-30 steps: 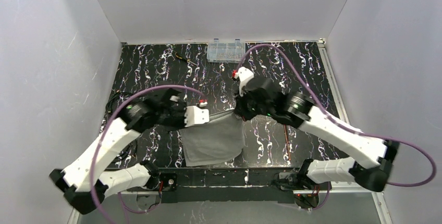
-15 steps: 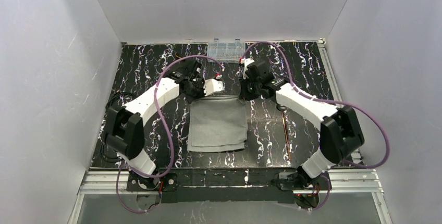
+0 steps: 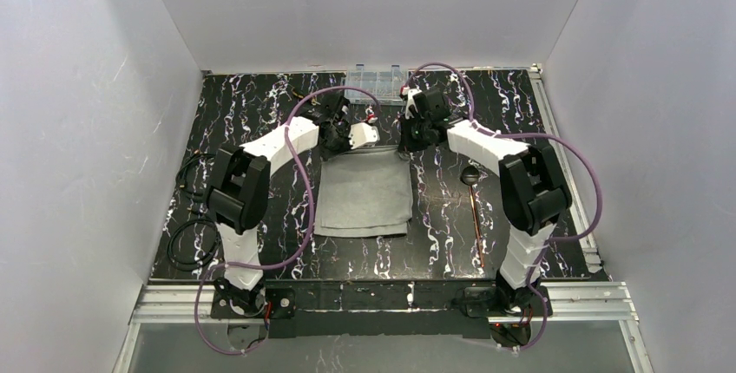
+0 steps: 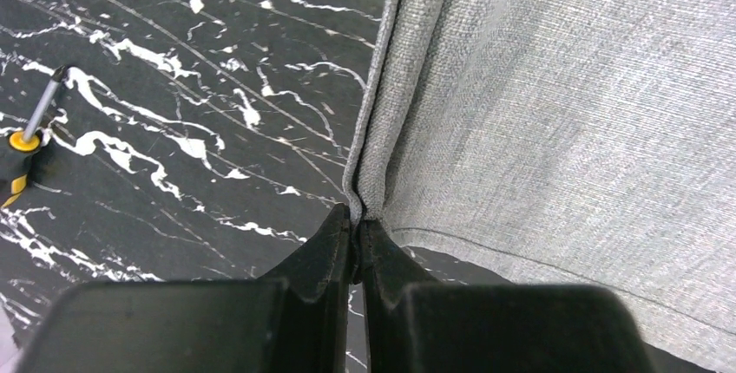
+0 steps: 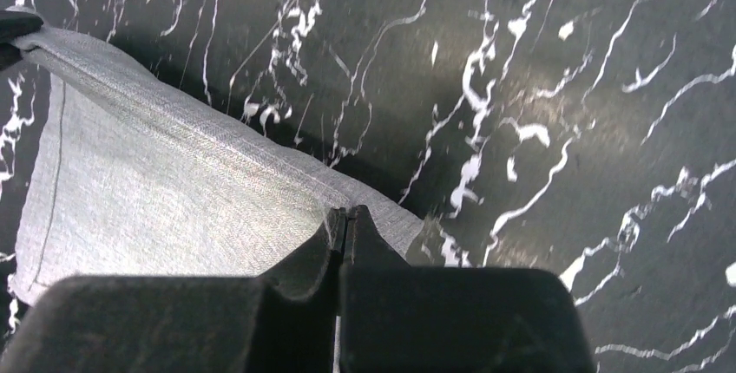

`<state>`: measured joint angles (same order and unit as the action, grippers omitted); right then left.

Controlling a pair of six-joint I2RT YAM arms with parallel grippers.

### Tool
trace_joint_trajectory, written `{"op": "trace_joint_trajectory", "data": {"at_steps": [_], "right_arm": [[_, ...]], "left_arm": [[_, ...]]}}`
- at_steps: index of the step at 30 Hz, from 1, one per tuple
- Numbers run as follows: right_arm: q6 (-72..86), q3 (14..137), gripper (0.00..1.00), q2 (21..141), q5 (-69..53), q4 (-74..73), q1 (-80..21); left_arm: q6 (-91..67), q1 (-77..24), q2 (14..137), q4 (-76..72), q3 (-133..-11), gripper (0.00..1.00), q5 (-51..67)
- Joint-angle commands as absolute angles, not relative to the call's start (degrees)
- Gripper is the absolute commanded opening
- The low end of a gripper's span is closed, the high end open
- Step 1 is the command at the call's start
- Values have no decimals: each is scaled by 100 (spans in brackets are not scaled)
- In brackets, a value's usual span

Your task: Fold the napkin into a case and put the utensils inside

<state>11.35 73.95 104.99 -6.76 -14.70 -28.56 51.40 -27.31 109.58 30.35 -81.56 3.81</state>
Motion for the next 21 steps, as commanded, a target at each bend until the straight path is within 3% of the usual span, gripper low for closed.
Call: {"op": "trace_joint_trajectory", "data": {"at_steps": [1, 2, 5, 7, 12, 17, 21], "right_arm": [[814, 7882, 1, 10922, -658, -1340, -2682], [795, 7930, 1, 11017, -702, -1340, -2683], [796, 8059, 7, 11266, -749, -1395, -2681], [832, 8085, 17, 11358, -693, -1349, -2681], [878, 8267, 45, 11424, 62, -1329, -2682], [767, 8548, 87, 11225, 873, -1333, -2685], [687, 8383, 92, 10683, 993, -1336, -2783]], "left_arm": [[4952, -2580, 11120, 3083, -8379, 0, -457], [4934, -2580, 11155, 2981, -8351, 4, -531], [4895, -2567, 11237, 2598, -8275, 37, -756], [4927, -2567, 11269, 2393, -8273, 48, -887], [4960, -2547, 11180, 2176, -8415, 53, -1048], [4790, -2524, 10757, 2489, -8494, 58, -894], [4716, -2525, 10096, 3508, -8358, 65, 68]]}}
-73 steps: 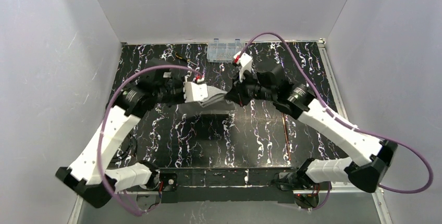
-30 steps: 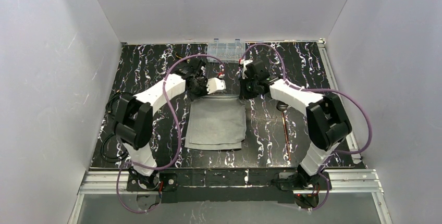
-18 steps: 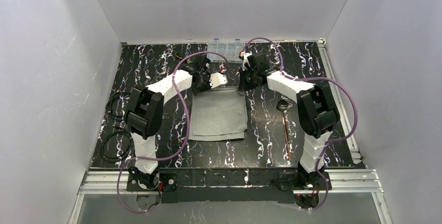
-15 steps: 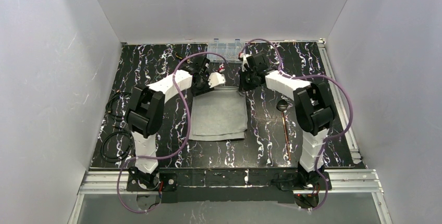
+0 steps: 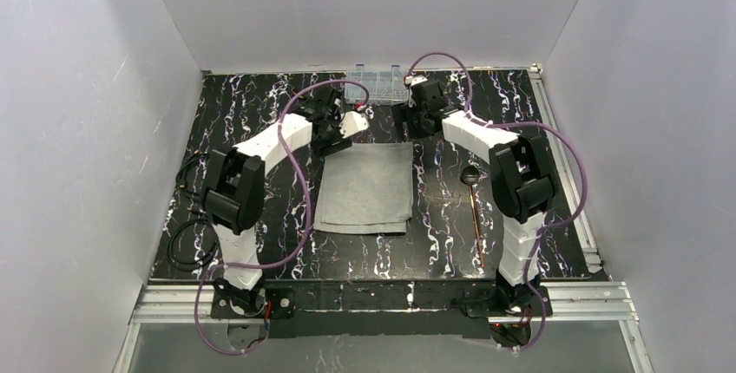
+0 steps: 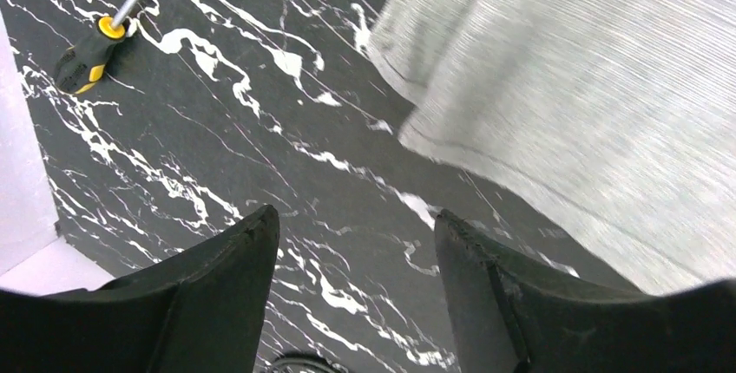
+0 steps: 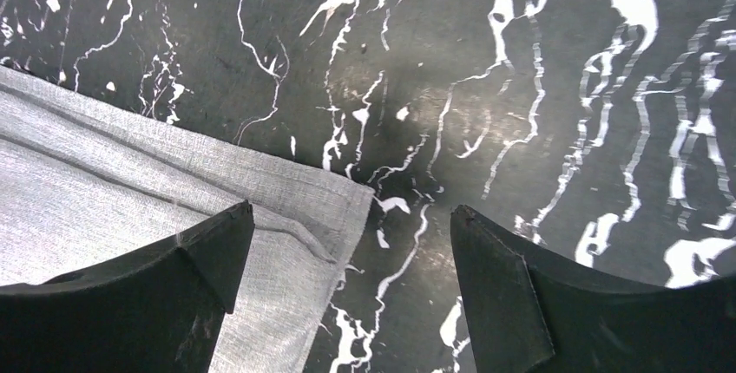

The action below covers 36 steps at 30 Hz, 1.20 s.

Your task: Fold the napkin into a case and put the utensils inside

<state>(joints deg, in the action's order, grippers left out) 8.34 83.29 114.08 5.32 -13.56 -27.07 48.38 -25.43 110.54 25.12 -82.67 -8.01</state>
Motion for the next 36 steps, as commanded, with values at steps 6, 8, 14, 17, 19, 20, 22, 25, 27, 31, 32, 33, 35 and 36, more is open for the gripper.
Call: {"op": "trace_joint_trajectory", "data": {"at_steps": [6, 8, 14, 17, 19, 20, 22, 25, 27, 31, 32, 33, 35, 36], "right_arm": [[898, 7119, 92, 9194, 1040, -1244, -3359], [1245, 6811, 91, 8844, 1169, -1628, -3675], [2766, 5438, 88, 7725, 1310, -2291, -4515], [3233, 4551, 81, 7185, 1037, -1982, -4725], [3401, 4216, 78, 7014, 894, -1796, -4771], [3439, 4124, 77, 6974, 842, -1735, -4765], [3454, 4008, 76, 6969, 721, -1523, -4771], [3367, 3941, 74, 7112, 666, -1193, -4765], [3234, 4027, 73, 7321, 584, -1063, -4769], [3008, 4142, 69, 7668, 342, -836, -4771], [2979, 4148, 69, 7747, 310, -811, -4770], [2960, 4155, 69, 7832, 292, -820, -4772], [2949, 4166, 67, 7992, 296, -826, -4770], [2957, 4170, 65, 8050, 286, -792, -4768]], "left_arm": [[5439, -2535, 8201, 4091, -6615, 62, 1969], [5911, -2602, 7465, 4117, -5951, 60, 2376], [6756, -3142, 6385, 3763, -4431, 55, 2293], [6590, -3443, 6609, 3658, -4328, 52, 2285], [6519, -3602, 6716, 3412, -4217, 51, 2273], [6501, -3663, 6748, 3247, -4142, 50, 2269], [6497, -3779, 6783, 2825, -3953, 49, 2210], [6533, -3919, 6779, 1953, -3540, 48, 2079], [6637, -3973, 6891, 1733, -3420, 47, 1981], [6764, -3999, 7295, 1721, -3434, 44, 1816], [6748, -3999, 7350, 1676, -3425, 44, 1762], [6734, -3999, 7382, 1569, -3386, 44, 1701], [6702, -3999, 7431, 1351, -3308, 42, 1596], [6683, -3999, 7469, 1238, -3272, 41, 1530]]}}
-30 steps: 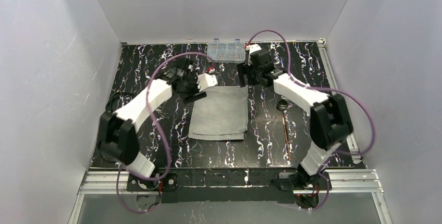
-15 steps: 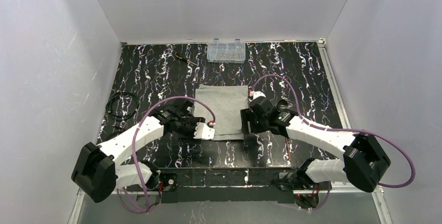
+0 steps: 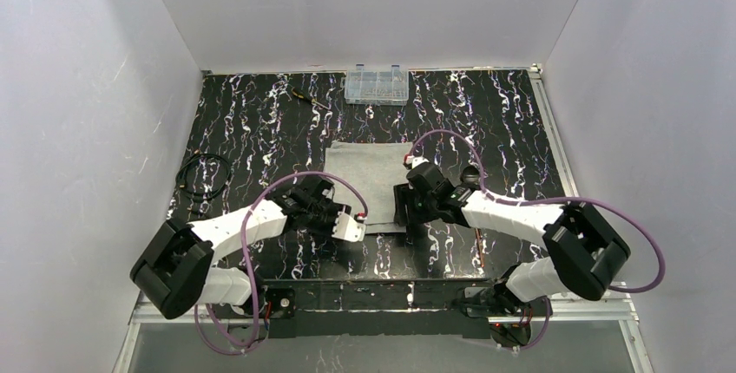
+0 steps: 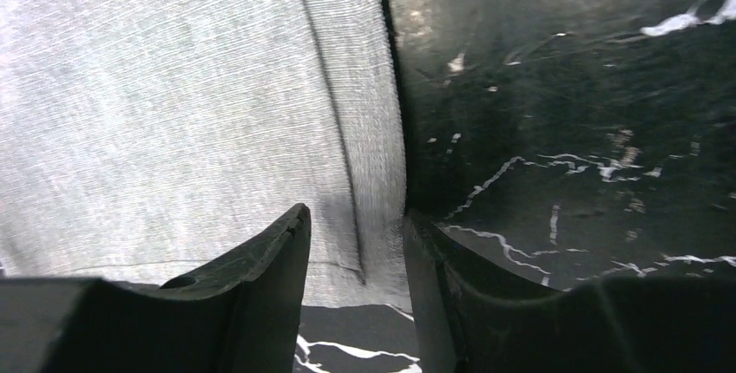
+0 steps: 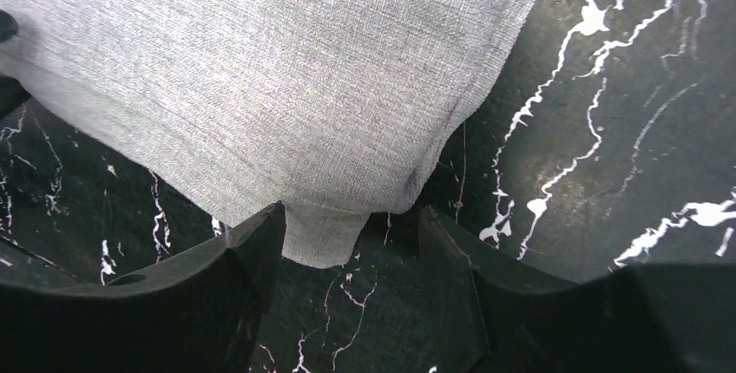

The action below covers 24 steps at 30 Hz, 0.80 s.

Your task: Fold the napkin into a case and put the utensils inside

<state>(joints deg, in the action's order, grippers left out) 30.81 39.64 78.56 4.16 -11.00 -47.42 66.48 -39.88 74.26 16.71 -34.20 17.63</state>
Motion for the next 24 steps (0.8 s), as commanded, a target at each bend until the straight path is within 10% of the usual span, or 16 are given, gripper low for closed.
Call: {"op": "trace_joint_trajectory", "data": {"at_steps": [1, 11, 24], "right_arm": [[2972, 4179, 62, 8097, 267, -753, -4772], [3039, 4535, 27, 8175, 171, -1151, -4734], [3037, 4538, 74, 7913, -408, -1788, -4406]], "left_arm": [[6655, -3999, 7509, 1127, -3241, 40, 1449], [6043, -4017, 8050, 1006, -3714, 14, 1028], [5752, -3838, 8051, 2103, -4344, 0, 1760]]}}
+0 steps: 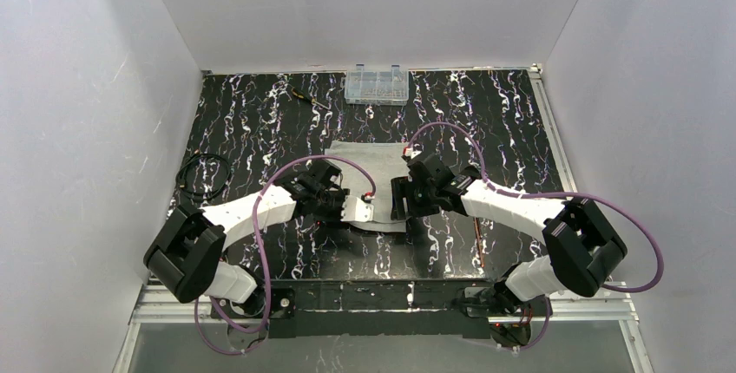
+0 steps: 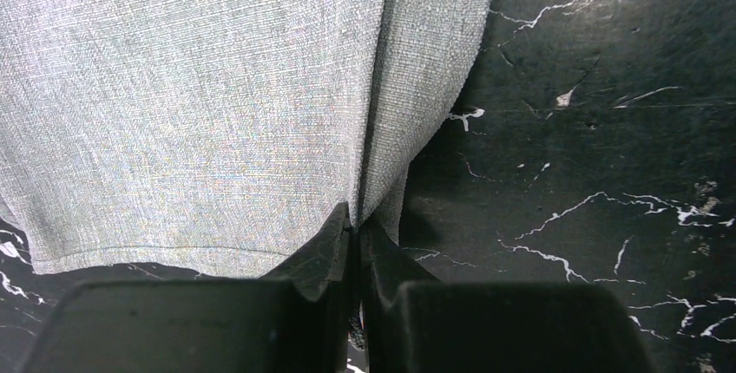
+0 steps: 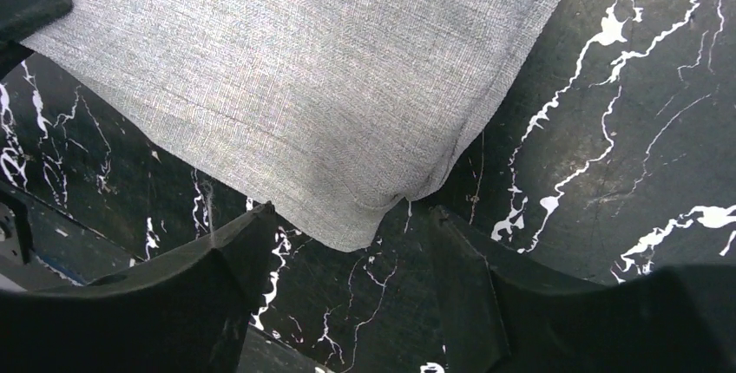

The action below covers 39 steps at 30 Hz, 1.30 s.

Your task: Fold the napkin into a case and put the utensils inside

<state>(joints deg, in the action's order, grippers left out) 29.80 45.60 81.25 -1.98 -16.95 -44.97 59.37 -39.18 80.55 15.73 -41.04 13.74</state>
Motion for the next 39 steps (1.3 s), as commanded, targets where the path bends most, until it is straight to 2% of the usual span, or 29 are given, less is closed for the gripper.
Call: {"op": "trace_joint_trajectory", "data": {"at_steps": [1, 6, 9, 11, 12, 14, 15, 17, 20, 21, 22, 28, 31, 36, 39], "right_arm": [[3095, 4445, 74, 7894, -486, -1662, -4360], [2986, 4385, 73, 7898, -781, -1531, -4218], [2387, 4361, 70, 7357, -510, -1528, -4159], [1930, 4107, 73, 6788, -478, -966, -4164], [1715, 4010, 76, 6597, -452, -780, -4172], [1243, 4035, 87, 6556, -498, -779, -4163], [1052, 4183, 89, 6718, -524, -962, -4160], [961, 4552, 89, 7194, -615, -1401, -4159], [1455, 4830, 89, 7717, -799, -1553, -4158], [1672, 4798, 89, 7777, -866, -1471, -4163], [1885, 4742, 90, 7800, -932, -1399, -4172], [2820, 4085, 89, 7525, -836, -802, -4406], [3051, 3971, 86, 7642, -568, -681, -4483], [3460, 3835, 79, 7774, -273, -449, -4483], [3611, 3774, 78, 7825, -237, -358, -4485]], "left_arm": [[5710, -3814, 8064, 2152, -4361, 0, 1812], [5388, -3628, 8323, 2812, -4829, 0, 2232], [5420, -3545, 8496, 2925, -4895, 0, 2289], [5613, -3542, 8483, 2751, -4737, 0, 2177], [5678, -3542, 8430, 2617, -4638, 6, 2129], [5896, -3542, 8312, 2406, -4455, 25, 2044], [6026, -3542, 8241, 2298, -4362, 33, 1995], [6293, -3543, 8062, 2090, -4155, 41, 1860], [6594, -3542, 7841, 1732, -3885, 45, 1707], [6657, -3542, 7754, 1614, -3789, 52, 1665], [6737, -3542, 7681, 1504, -3728, 55, 1630], [7441, -3612, 7124, 1079, -3070, 56, 1577], [7461, -3713, 7250, 707, -2954, 54, 1365], [7439, -3727, 7992, 797, -3328, 47, 1190], [7182, -3726, 8483, 1120, -3732, 39, 1211]]}}
